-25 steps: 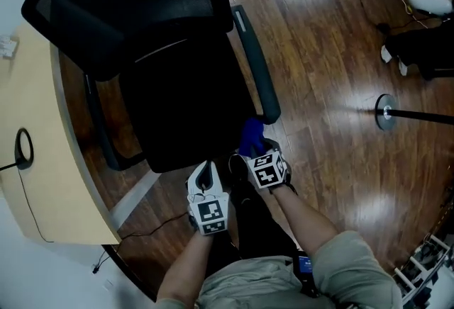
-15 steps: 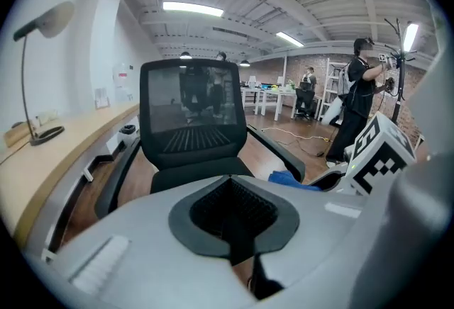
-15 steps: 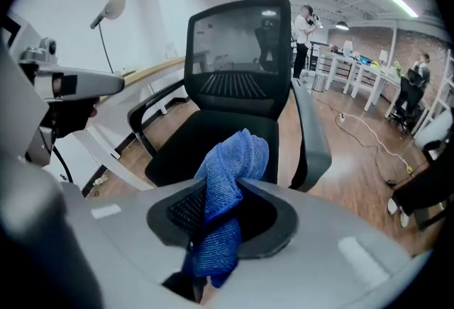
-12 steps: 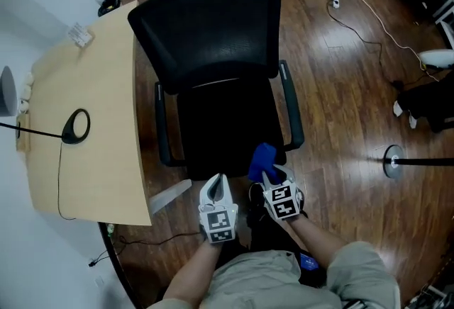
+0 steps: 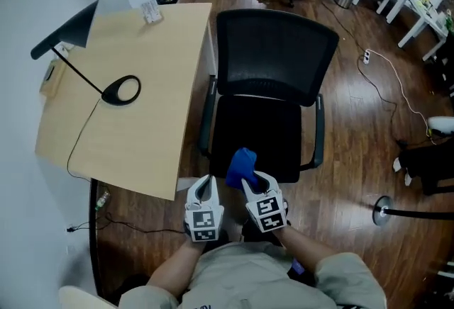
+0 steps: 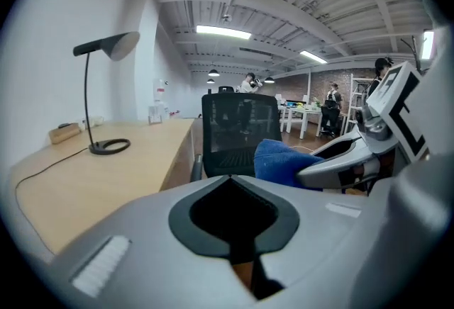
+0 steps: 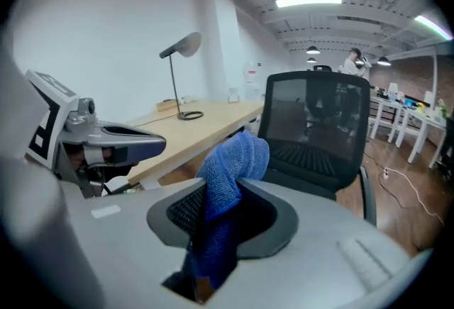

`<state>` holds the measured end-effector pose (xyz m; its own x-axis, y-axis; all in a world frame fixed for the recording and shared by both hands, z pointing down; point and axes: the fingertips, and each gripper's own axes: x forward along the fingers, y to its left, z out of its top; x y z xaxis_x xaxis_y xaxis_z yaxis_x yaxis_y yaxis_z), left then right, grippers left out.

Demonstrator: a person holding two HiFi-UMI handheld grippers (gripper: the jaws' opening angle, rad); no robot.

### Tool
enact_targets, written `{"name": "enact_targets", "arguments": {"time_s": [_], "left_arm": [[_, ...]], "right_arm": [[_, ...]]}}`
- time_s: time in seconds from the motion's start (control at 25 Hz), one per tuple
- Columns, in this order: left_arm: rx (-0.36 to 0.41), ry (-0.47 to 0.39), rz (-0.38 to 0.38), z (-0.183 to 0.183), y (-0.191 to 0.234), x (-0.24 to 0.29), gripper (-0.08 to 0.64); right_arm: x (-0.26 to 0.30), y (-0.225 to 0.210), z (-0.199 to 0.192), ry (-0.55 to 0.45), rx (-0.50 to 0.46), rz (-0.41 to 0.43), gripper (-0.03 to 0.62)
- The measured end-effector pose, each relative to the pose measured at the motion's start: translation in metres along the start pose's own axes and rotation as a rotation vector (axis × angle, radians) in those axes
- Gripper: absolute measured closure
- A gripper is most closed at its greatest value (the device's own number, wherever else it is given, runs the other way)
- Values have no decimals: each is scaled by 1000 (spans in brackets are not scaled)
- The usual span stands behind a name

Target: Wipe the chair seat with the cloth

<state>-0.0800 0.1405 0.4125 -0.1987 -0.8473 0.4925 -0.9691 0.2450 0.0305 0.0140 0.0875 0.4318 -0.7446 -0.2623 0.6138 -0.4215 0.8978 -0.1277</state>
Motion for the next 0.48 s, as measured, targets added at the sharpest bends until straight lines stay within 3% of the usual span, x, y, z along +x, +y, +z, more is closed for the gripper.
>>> {"name": "enact_targets", "arguments": {"time_s": [0.24, 0.48], "left_arm": [[-64, -19, 156, -16, 93, -60, 555], [-152, -27, 302, -40, 178, -125, 555]], "right_arm": [[34, 113, 53, -42, -116, 202, 499], [83, 209, 76, -25, -195, 326, 499]]}}
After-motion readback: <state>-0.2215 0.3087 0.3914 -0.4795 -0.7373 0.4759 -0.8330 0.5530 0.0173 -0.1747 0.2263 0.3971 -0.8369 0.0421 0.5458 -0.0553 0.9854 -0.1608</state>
